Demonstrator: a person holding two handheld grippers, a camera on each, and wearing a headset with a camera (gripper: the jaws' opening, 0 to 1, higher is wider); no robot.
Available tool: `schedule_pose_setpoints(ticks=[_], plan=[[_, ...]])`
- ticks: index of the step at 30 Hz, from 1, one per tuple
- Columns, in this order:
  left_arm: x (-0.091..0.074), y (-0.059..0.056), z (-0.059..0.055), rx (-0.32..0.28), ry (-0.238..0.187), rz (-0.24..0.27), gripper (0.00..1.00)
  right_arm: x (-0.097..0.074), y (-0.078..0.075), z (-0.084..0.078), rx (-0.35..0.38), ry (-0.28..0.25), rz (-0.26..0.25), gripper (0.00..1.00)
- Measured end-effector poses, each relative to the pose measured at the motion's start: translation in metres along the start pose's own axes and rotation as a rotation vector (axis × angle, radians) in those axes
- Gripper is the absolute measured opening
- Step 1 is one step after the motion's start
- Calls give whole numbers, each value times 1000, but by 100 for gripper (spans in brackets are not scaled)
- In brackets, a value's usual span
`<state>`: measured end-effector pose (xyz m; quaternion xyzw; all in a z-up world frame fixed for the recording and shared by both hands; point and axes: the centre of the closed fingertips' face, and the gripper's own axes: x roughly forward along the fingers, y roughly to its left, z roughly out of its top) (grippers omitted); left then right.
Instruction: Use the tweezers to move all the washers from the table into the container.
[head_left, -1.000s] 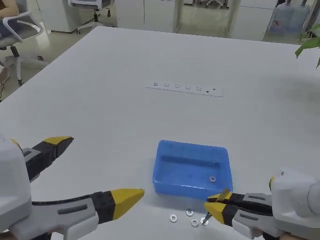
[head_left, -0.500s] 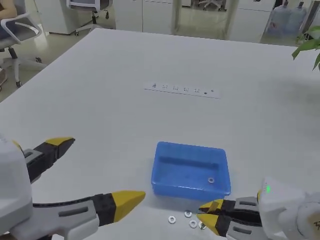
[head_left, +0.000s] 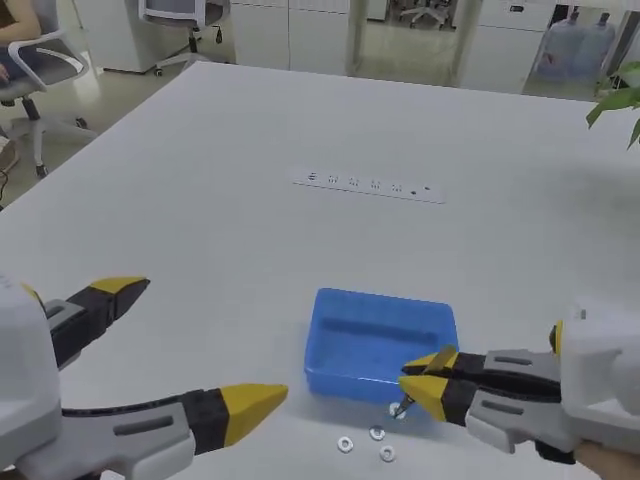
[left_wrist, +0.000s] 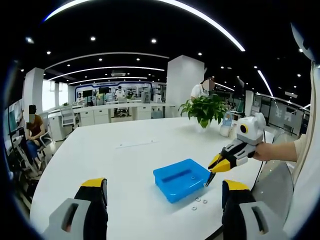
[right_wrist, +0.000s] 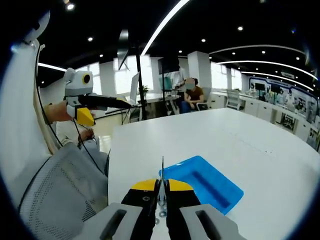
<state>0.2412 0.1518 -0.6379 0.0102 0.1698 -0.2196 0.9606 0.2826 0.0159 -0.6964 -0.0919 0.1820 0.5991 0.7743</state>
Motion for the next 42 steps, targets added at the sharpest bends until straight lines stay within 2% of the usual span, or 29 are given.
schedule_pose_setpoints(ticks=[4, 9, 11, 14, 18, 20, 25, 32, 33, 34, 39, 42], plan=[[0, -1, 0, -1, -2, -2, 97, -1, -19, 16, 51, -60, -36, 2], [-1, -1, 0, -1, -2, -5, 97, 6, -48, 23, 122, -69, -109, 2], [-2, -1, 1, 2, -3, -3, 97, 12, -60, 20, 185, -63, -127, 2], [-3, -1, 1, 2, -3, -3, 97, 20, -74, 8, 205, -23, -158, 2], [-5, 2, 1, 1, -6, 9, 97, 30, -86, -11, 256, 29, -166, 2], [-6, 4, 0, -4, -6, 15, 97, 33, -90, -22, 254, 67, -176, 2], [-9, 8, -2, -6, -3, 28, 97, 38, -89, -33, 263, 94, -165, 2], [-9, 8, -3, -8, 1, 30, 96, 43, -91, -48, 251, 132, -177, 2], [-9, 8, -3, -7, 2, 29, 96, 42, -91, -49, 244, 133, -182, 2], [-8, 8, -3, -7, 3, 28, 96, 42, -92, -46, 257, 110, -182, 2], [-7, 7, -2, -9, 1, 23, 96, 41, -90, -46, 267, 110, -180, 3], [-7, 7, -3, -10, 2, 20, 96, 38, -91, -45, 285, 90, -189, 3]])
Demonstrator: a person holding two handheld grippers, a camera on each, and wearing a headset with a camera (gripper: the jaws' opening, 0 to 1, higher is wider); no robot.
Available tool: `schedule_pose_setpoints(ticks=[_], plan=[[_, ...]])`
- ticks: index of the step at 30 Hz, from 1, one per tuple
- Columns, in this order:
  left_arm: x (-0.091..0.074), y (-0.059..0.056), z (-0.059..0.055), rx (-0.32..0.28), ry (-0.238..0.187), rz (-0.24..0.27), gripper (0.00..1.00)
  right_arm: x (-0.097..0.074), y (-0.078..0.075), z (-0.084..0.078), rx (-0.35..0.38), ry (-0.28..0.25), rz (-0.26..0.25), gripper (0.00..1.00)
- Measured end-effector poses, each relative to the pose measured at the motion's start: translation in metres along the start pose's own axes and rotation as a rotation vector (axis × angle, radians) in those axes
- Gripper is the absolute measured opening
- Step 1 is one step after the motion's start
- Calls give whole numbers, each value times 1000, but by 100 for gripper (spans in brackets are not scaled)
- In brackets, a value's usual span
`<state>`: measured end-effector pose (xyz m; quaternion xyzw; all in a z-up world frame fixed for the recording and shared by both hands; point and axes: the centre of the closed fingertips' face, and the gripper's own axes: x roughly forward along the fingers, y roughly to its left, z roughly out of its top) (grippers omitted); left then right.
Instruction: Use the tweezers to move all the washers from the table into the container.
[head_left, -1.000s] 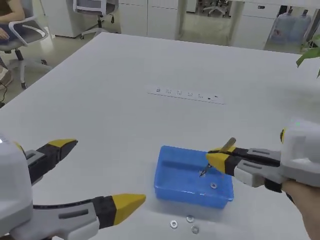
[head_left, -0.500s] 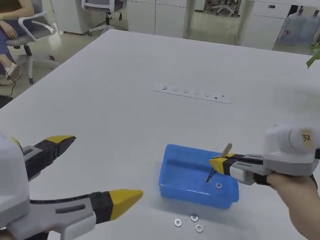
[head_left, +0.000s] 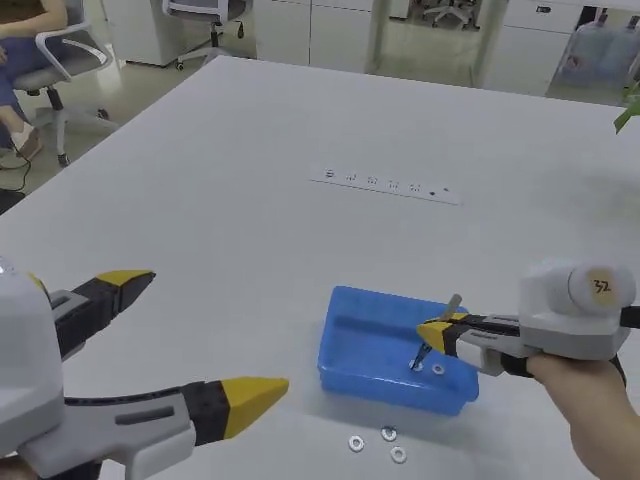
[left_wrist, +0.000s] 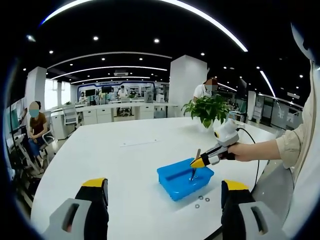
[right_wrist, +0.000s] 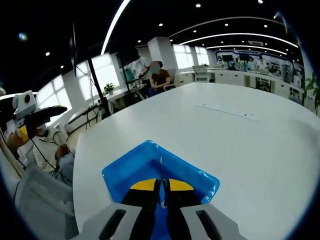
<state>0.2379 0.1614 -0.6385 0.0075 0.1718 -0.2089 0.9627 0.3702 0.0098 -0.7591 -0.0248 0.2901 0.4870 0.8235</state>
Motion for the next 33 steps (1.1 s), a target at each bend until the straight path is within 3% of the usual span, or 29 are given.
schedule_pose_setpoints(ticks=[4, 11, 15, 18, 22, 28, 33], plan=[[0, 1, 0, -1, -2, 0, 96, -10, 5, 11, 48, -68, 5, 3], [0, 1, -1, -13, -3, -4, 96, -32, 29, 28, 83, -160, 50, 3], [2, -1, -2, -12, -2, -11, 96, -43, 47, 30, 108, -198, 107, 3], [3, -3, -3, -9, 3, -18, 96, -44, 66, 18, 97, -168, 150, 3], [4, -5, -1, -5, 1, -26, 95, -39, 79, -8, 75, -105, 171, 3], [5, -7, -1, 3, 7, -37, 95, -28, 75, -43, 22, -3, 132, 3], [5, -7, 0, 3, 6, -36, 95, -26, 76, -47, 25, 7, 136, 3]])
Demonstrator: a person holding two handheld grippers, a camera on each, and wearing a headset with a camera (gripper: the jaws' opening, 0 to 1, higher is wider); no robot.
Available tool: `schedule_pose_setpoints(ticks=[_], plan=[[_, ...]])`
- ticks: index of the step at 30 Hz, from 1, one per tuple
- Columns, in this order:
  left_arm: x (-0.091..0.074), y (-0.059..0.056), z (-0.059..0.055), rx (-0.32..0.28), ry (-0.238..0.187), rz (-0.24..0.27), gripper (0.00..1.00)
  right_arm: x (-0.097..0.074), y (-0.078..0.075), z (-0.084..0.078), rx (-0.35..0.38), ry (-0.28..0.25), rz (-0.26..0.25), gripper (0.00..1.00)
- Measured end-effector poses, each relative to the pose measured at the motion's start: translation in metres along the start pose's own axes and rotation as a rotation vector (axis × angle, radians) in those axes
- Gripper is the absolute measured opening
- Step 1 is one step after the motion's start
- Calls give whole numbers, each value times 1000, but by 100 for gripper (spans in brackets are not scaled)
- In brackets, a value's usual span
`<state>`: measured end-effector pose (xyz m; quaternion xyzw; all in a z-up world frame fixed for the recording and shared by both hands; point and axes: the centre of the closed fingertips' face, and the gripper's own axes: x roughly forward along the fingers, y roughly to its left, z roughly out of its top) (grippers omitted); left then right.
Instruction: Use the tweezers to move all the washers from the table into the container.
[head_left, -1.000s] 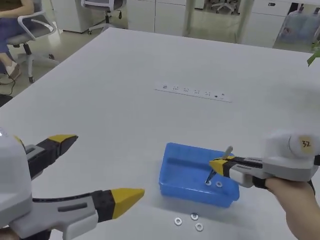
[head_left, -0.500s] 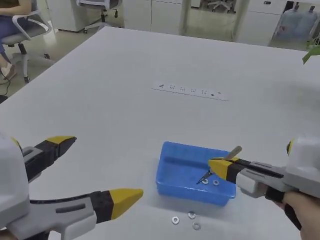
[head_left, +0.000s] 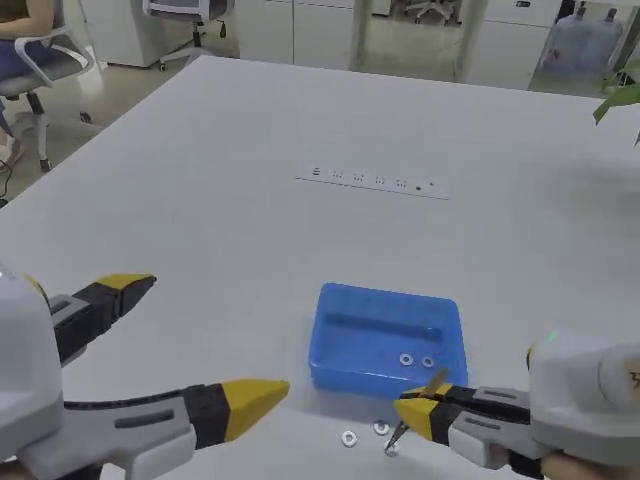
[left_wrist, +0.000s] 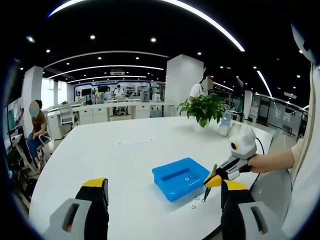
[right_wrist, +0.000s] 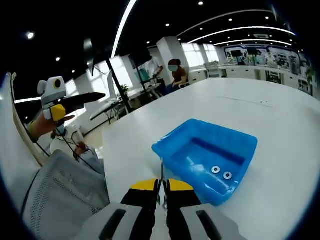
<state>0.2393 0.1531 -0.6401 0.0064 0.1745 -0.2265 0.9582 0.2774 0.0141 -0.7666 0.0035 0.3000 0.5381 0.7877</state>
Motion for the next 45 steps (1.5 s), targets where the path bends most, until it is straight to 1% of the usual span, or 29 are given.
schedule_pose_setpoints(ticks=[3, 4, 5, 6, 9, 10, 12, 13, 14, 15, 16, 17, 18, 20, 21, 25, 26, 28, 30, 31, 32, 33, 35, 38, 40, 41, 43, 44, 45], plan=[[0, 1, 0, 1, 1, 2, 95, 2, 0, -6, -58, 45, -10, 3], [0, 0, -1, 3, 2, 2, 95, 2, 2, -4, -64, 31, -7, 3], [0, 0, -1, 4, 2, 2, 95, 2, 4, -5, -64, 35, 0, 3], [0, 0, -1, 4, 3, 2, 95, 3, 7, -6, -91, 42, 10, 3], [0, -1, -2, 2, 5, 0, 95, 3, 15, -8, -237, 77, 29, 3], [1, -1, -2, 3, 4, -1, 95, 3, 21, -10, -302, 91, 46, 3], [1, -2, -1, 3, 3, -4, 95, 4, 31, -15, -395, 107, 75, 3], [1, -3, -1, 4, 2, -4, 95, 4, 34, -16, -427, 113, 81, 3], [2, -3, -1, 4, 2, -5, 95, 4, 36, -17, -460, 116, 80, 3], [2, -4, 0, 5, 1, -6, 95, 3, 34, -18, -505, 122, 60, 2], [2, -4, 0, 6, -1, -8, 95, 2, 33, -18, -512, 129, 46, 2], [2, -4, 1, 6, -2, -9, 95, 2, 29, -16, -519, 127, 8, 2], [2, -5, 1, 6, -3, -10, 95, 2, 32, -17, -511, 130, 25, 2], [1, -5, 1, 9, -4, -13, 95, 0, 37, -11, -471, 113, 53, 2], [1, -5, 2, 10, -4, -13, 95, -1, 39, -6, -461, 97, 55, 2], [1, -5, 2, 12, -4, -15, 95, -10, 44, 27, -448, 36, 57, 2], [0, -5, 3, 11, -6, -16, 95, -12, 47, 39, -438, 9, 63, 2], [0, -6, 3, 9, -9, -17, 95, -15, 51, 58, -426, -36, 70, 2], [0, -6, 3, 6, -11, -18, 95, -18, 50, 75, -415, -62, 70, 2], [0, -6, 3, 5, -13, -18, 95, -18, 48, 86, -403, -81, 61, 2], [0, -6, 3, 5, -13, -18, 95, -18, 47, 92, -397, -91, 58, 2], [-1, -6, 3, 5, -13, -17, 95, -18, 45, 101, -381, -110, 53, 2], [-1, -6, 4, 8, -15, -16, 95, -17, 38, 111, -359, -130, 45, 2], [-3, -5, 4, 7, -18, -15, 94, -13, 27, 119, -330, -138, 23, 2], [-4, -4, 4, 8, -20, -10, 94, -9, 16, 121, -275, -142, 8, 2], [-5, -3, 3, 7, -22, -6, 94, -5, 8, 123, -225, -147, -7, 2], [-6, -1, 3, 2, -24, -1, 94, 2, -8, 123, -178, -130, -44, 2], [-6, 0, 2, -1, -24, 0, 94, 7, -20, 120, -150, -106, -75, 2], [-7, 0, 1, -1, -22, 1, 94, 11, -27, 117, -137, -88, -86, 2]])
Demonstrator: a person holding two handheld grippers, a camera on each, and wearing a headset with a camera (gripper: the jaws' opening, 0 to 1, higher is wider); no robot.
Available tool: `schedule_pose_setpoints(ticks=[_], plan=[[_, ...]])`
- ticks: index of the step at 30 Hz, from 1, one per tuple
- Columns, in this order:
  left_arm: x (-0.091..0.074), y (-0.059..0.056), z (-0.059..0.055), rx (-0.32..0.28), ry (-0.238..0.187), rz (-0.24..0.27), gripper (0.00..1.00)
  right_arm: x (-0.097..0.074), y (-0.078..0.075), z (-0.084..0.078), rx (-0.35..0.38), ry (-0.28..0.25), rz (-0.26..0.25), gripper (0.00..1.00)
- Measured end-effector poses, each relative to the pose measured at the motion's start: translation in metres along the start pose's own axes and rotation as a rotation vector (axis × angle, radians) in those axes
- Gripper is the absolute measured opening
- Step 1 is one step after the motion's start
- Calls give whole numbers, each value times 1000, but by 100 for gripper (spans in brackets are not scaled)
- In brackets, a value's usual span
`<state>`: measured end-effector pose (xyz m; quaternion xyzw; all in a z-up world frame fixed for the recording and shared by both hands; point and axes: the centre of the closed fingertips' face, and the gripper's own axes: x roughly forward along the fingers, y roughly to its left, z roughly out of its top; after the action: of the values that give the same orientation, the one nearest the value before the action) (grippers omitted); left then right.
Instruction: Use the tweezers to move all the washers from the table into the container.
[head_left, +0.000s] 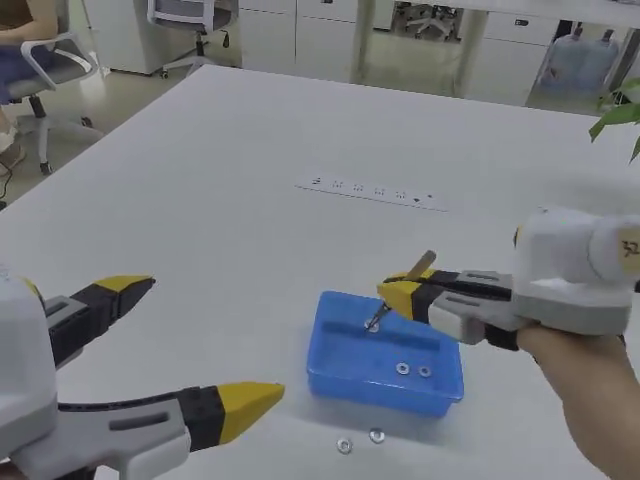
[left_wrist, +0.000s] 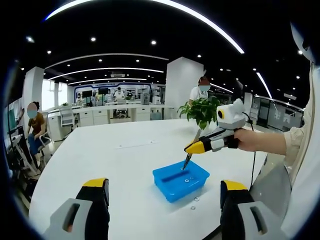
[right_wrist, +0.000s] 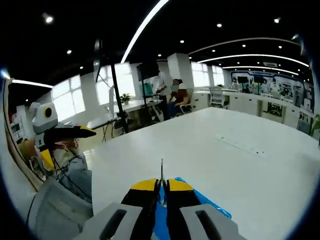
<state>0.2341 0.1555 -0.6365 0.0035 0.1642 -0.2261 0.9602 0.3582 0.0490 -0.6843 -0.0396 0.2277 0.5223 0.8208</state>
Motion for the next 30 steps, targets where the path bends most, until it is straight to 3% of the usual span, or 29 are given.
schedule_pose_setpoints(ticks=[5, 14, 26, 30], plan=[[-4, 2, 0, -1, -4, 11, 94, 16, -18, -23, 86, 72, -15, 2], [-7, 7, -3, -9, -1, 31, 94, 30, -29, -62, 107, 216, -34, 2], [-8, 7, -5, -12, 5, 32, 94, 29, -27, -72, 88, 248, -33, 2], [-7, 6, -6, -9, 9, 28, 94, 24, -22, -63, 51, 200, -24, 3]])
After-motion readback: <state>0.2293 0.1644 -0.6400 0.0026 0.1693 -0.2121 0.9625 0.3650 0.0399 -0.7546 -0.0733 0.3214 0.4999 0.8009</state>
